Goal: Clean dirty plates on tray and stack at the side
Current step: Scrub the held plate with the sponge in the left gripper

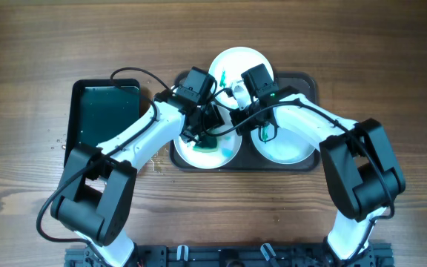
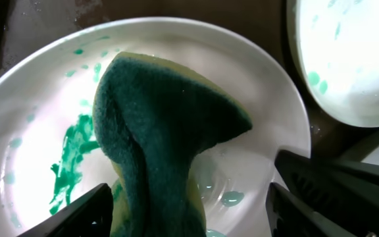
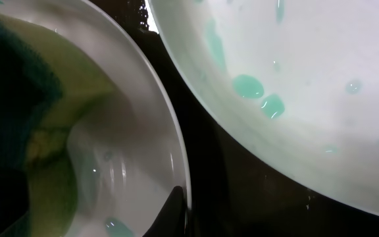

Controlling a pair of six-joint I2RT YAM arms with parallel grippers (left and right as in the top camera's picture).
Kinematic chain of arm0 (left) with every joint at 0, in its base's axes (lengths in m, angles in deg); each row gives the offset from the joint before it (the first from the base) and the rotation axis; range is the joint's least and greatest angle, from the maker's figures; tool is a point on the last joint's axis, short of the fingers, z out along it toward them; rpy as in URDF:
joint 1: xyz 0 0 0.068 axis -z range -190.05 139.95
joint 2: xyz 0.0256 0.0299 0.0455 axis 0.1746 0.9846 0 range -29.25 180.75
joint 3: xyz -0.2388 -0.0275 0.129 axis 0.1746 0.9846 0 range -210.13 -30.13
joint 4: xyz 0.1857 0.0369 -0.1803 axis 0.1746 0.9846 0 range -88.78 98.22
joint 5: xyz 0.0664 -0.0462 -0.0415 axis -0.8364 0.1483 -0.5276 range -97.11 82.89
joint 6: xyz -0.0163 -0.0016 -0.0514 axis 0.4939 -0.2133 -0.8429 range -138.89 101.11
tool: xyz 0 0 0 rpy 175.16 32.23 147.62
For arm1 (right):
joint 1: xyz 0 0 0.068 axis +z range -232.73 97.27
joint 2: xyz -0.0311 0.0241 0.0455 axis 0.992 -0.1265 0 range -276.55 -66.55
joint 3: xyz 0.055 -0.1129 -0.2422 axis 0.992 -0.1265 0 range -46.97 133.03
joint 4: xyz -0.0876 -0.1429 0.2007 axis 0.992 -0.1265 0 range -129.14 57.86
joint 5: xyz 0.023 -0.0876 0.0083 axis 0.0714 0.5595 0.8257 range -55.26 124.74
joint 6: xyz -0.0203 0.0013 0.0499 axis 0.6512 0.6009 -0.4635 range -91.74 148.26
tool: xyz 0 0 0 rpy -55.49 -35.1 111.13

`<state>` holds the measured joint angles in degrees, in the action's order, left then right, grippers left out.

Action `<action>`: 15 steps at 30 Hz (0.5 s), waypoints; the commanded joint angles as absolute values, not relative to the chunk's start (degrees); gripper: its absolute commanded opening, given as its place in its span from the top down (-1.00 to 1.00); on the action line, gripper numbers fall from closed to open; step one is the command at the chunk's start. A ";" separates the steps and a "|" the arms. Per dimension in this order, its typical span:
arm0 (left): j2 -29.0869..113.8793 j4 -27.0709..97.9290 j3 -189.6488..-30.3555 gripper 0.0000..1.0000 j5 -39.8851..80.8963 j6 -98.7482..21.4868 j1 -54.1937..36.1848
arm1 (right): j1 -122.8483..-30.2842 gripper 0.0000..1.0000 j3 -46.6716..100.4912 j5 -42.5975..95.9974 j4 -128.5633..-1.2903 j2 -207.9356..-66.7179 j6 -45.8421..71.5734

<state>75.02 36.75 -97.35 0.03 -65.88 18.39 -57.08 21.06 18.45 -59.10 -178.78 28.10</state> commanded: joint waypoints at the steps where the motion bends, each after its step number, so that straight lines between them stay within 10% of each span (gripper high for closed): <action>1: 75.56 36.64 -94.77 -0.07 -1.59 -65.57 18.70 | -56.99 0.92 20.84 18.38 -58.97 -180.09 28.10; 4: 75.56 36.31 -94.51 0.40 -1.64 -65.57 18.70 | -56.99 0.91 20.84 18.38 -58.80 -180.09 28.10; 15: 75.56 37.73 -93.43 0.92 -7.67 -65.55 18.70 | -56.99 0.91 20.84 18.38 -58.88 -180.09 28.03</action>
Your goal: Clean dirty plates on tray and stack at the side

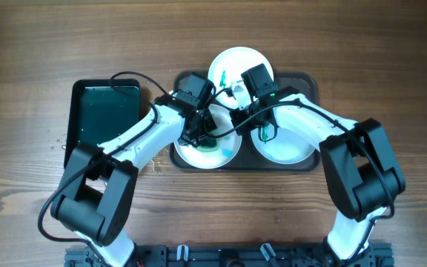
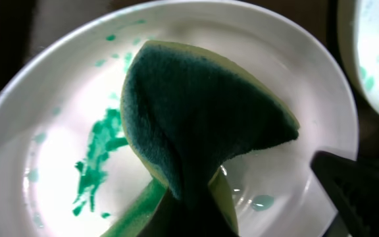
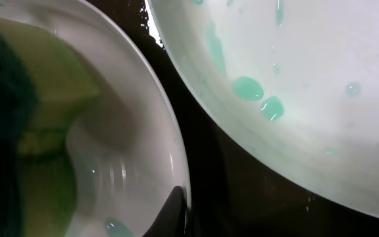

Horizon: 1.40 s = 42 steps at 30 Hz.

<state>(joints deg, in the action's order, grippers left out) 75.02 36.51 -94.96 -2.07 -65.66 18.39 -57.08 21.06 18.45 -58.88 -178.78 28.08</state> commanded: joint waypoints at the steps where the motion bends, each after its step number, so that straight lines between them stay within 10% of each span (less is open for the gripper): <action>1: 75.56 38.19 -92.82 0.92 -9.44 -65.57 18.70 | -56.99 0.91 20.84 18.38 -58.88 -180.09 28.06; 11: 72.42 47.02 -94.05 0.92 -26.95 -65.55 18.17 | -56.99 0.91 20.84 18.38 -58.97 -180.09 28.03; 20: 71.74 31.81 -93.76 0.92 0.18 -65.59 19.53 | -56.99 0.91 20.84 18.38 -58.77 -180.09 27.77; 34: 74.45 47.11 -93.78 0.92 -23.32 -65.59 17.21 | -56.99 0.92 21.43 18.41 -59.60 -179.19 27.64; 42: 59.81 40.45 -94.13 0.92 -17.42 -65.57 16.38 | -56.71 0.91 21.46 22.08 -60.33 -172.02 28.27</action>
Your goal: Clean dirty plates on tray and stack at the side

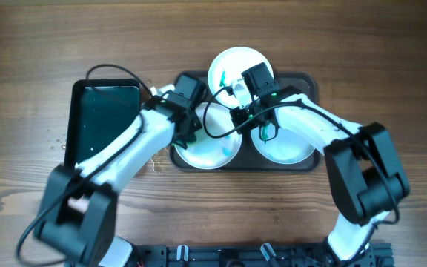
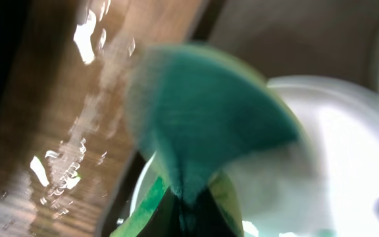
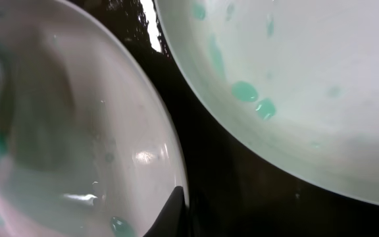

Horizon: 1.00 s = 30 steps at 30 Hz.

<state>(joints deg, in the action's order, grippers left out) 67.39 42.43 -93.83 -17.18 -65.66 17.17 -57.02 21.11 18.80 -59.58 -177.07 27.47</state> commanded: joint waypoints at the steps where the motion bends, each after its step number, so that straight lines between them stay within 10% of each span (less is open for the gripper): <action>1: 58.01 40.45 -94.13 0.92 -17.66 -65.57 16.01 | -56.45 0.91 21.46 23.21 -60.61 -170.93 28.25; 12: 55.08 47.85 -93.98 0.92 -18.60 -65.53 -4.56 | -45.13 0.91 21.46 59.15 -61.90 -159.50 28.45; 30: 55.41 48.66 -93.87 0.92 -17.61 -56.54 -12.86 | -22.35 0.91 21.43 110.55 -34.32 -158.15 81.17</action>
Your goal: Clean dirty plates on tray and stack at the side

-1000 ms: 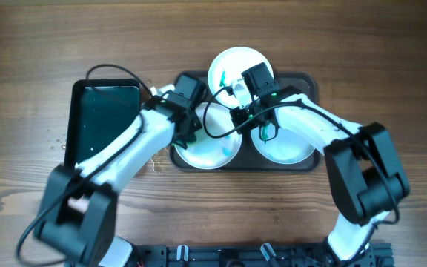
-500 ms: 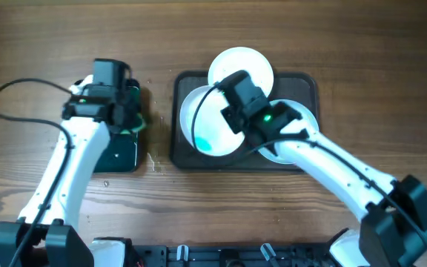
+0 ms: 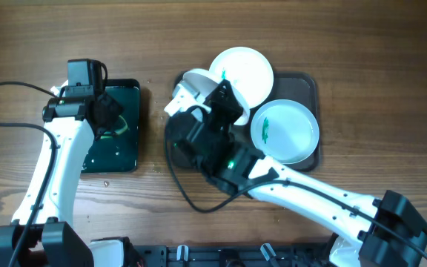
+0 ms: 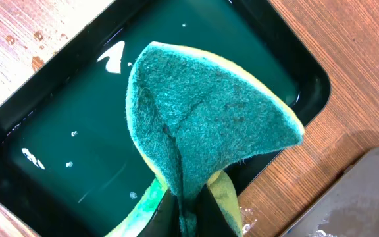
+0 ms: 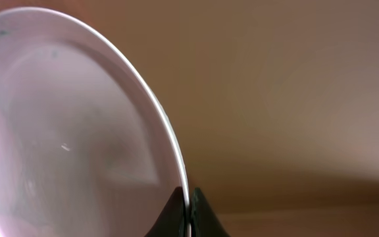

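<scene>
My left gripper point(image 4: 184, 212) is shut on a folded green-and-yellow sponge point(image 4: 202, 125), held over the black basin of green water point(image 4: 58, 145) at the left point(image 3: 110, 130). My right gripper point(image 5: 188, 197) is shut on the rim of a white plate point(image 5: 64, 131), which it holds raised and tilted over the left end of the dark tray point(image 3: 310, 87); from overhead that plate point(image 3: 187, 83) is partly hidden by the arm. Two more plates lie in the tray: one point(image 3: 243, 68) at the back, one point(image 3: 284, 133) with a green smear.
Wet wood lies between basin and tray. A grey corner of the tray point(image 4: 367, 197) shows at the left wrist view's lower right. The right arm reaches across the table's front middle point(image 3: 295, 185). Cables trail at the far left.
The left gripper has carried the sponge from the tray's left edge to above the basin. The right gripper, still shut on the plate's rim, now holds the plate lifted off the tray and tilted.
First my left gripper stood open around the sponge lying in the green-smeared plate, the right one pinching that plate's rim. Then the left was shut on the sponge. Later the sponge was at the tray's left edge. Now it hangs over the basin and the plate is raised.
</scene>
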Controlling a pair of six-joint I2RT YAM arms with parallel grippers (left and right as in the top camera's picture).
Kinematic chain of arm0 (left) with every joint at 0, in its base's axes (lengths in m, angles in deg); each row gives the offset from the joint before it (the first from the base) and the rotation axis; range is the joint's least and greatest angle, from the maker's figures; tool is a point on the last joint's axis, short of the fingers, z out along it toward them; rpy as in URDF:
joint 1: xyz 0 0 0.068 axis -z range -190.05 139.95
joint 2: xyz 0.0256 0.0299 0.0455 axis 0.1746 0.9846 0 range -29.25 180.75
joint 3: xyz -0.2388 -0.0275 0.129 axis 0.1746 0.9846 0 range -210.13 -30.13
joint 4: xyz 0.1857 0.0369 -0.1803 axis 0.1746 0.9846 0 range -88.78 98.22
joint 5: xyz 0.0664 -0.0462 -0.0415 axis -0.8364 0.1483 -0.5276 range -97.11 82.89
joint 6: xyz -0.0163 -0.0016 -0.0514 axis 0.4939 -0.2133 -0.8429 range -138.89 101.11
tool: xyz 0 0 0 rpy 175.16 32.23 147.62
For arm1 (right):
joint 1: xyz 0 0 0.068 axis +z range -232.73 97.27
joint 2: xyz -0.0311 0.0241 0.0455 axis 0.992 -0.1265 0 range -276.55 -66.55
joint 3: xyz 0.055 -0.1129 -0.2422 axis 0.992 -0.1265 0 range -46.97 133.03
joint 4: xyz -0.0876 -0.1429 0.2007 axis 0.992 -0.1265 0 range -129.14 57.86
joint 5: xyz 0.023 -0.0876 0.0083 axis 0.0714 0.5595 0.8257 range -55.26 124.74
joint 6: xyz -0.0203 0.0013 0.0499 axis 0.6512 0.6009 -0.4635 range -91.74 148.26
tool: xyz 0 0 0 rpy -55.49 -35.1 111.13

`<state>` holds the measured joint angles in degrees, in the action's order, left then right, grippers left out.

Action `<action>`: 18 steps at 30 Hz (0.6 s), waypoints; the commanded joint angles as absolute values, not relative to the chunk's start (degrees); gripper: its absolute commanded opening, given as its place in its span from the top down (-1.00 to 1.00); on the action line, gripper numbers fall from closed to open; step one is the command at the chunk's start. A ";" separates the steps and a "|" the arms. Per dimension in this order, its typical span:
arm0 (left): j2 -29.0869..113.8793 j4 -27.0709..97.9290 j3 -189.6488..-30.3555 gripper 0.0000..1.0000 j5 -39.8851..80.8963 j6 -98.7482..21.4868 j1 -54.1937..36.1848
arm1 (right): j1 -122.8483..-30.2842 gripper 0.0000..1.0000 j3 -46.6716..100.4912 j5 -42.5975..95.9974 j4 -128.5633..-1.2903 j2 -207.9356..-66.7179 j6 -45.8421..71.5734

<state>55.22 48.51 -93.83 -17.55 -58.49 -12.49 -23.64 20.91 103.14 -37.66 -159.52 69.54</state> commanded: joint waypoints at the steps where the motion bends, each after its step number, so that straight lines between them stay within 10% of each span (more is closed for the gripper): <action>1: 55.41 48.64 -93.87 0.92 -17.61 -56.54 -12.86 | -22.20 0.91 21.43 110.55 -33.20 -158.15 80.91; 5: 55.41 48.66 -93.87 0.92 -17.42 -56.56 -12.86 | -24.45 0.92 20.82 105.07 -37.38 -158.15 62.79; 10: 55.41 48.75 -93.87 0.92 -16.94 -56.56 -12.86 | -34.31 0.92 20.87 58.25 -54.05 -157.88 35.01; 18: 55.41 48.64 -93.87 0.92 -16.76 -56.61 -12.84 | -70.19 0.92 21.81 17.77 -53.81 -157.05 20.45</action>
